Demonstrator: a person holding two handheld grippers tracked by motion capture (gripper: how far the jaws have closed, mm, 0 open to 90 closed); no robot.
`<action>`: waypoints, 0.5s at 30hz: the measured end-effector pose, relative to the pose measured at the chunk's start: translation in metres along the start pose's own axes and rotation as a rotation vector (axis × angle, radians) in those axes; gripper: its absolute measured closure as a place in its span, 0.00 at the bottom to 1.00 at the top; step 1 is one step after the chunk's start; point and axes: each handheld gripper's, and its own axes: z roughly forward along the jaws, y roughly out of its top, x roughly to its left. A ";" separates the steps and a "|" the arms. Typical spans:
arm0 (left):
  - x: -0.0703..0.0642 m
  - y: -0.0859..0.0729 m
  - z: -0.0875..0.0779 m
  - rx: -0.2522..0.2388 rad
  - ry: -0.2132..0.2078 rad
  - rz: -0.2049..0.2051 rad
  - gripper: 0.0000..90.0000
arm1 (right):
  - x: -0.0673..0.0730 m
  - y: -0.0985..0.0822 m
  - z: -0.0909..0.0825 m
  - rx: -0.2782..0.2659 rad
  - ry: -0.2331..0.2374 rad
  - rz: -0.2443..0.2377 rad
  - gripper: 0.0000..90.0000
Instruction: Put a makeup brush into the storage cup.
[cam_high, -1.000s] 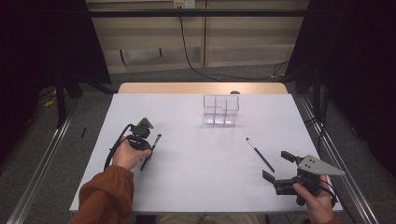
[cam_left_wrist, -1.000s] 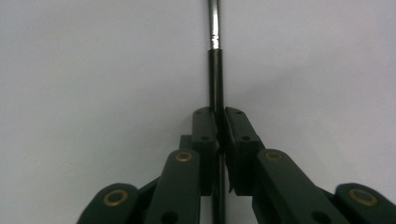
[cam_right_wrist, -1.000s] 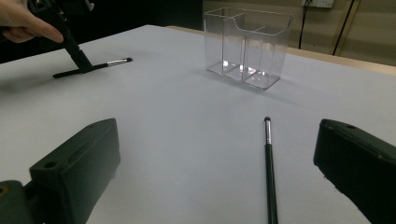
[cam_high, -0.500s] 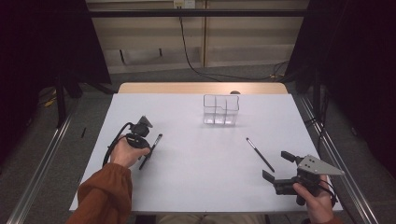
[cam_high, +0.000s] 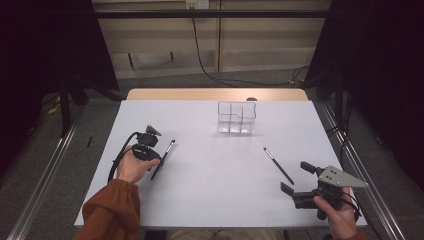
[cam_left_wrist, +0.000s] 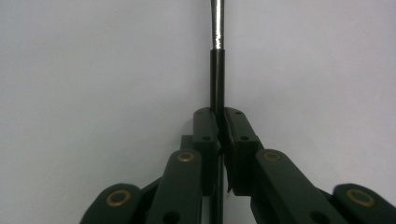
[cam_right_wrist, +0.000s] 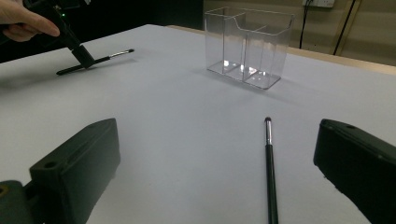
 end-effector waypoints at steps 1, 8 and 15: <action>0.000 0.000 0.000 0.000 0.000 0.000 0.94 | 0.000 0.000 0.000 0.000 0.000 0.000 0.00; 0.003 -0.004 -0.009 -0.083 0.014 -0.028 0.94 | 0.001 0.000 0.000 -0.003 0.007 0.001 0.00; 0.010 -0.011 -0.014 -0.159 -0.012 -0.013 0.94 | 0.000 0.000 0.000 0.000 0.007 0.003 0.00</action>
